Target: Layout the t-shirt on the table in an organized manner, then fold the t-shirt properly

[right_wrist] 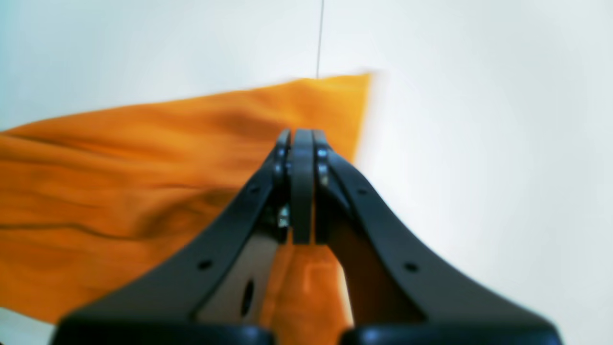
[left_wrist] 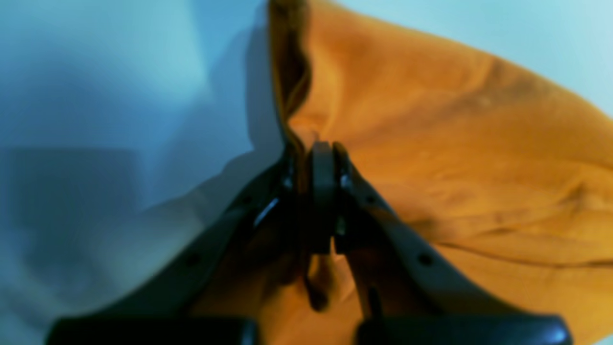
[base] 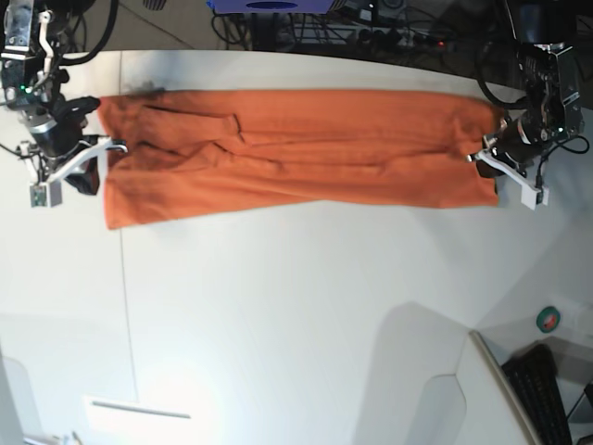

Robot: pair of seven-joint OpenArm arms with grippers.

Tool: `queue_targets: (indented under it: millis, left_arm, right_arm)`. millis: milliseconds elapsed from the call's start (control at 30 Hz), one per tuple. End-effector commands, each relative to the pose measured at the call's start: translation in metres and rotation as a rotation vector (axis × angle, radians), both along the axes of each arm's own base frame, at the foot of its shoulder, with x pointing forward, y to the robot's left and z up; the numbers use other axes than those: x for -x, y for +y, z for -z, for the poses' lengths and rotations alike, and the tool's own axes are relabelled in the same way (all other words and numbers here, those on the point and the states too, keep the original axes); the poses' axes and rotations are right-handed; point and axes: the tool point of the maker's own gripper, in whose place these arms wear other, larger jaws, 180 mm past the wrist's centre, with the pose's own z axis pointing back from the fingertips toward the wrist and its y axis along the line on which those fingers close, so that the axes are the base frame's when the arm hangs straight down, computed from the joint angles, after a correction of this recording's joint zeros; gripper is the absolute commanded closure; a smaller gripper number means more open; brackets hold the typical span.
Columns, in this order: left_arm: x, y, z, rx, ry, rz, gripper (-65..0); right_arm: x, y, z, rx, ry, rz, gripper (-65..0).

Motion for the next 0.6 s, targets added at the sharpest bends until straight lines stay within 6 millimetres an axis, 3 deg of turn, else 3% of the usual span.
queue_targets:
  millis: [0, 133, 267, 433, 567]
  left_arm:
    - [-0.019, -0.003, -0.027, -0.014, -0.096, 0.014, 0.0]
    - [-0.029, -0.022, -0.080, -0.082, -0.217, 0.020, 0.0]
    - [-0.029, -0.081, -0.108, -0.052, -0.291, 0.120, 0.0]
    - [-0.017, -0.151, -0.084, 0.040, -0.210, 0.190, 0.0]
    - [-0.011, -0.189, -0.067, 0.109, -0.154, 0.160, 0.0]
  right_arm:
    - [-0.008, -0.004, -0.012, 0.010, -0.050, 0.000, 0.0]
    - [-0.008, -0.004, -0.012, 0.010, -0.050, 0.000, 0.0]
    - [-0.008, -0.004, -0.013, 0.009, -0.050, 0.000, 0.0]
    - [-0.009, -0.004, -0.013, 0.009, -0.052, 0.000, 0.0]
    - [-0.010, -0.004, -0.013, 0.009, -0.053, 0.000, 0.0]
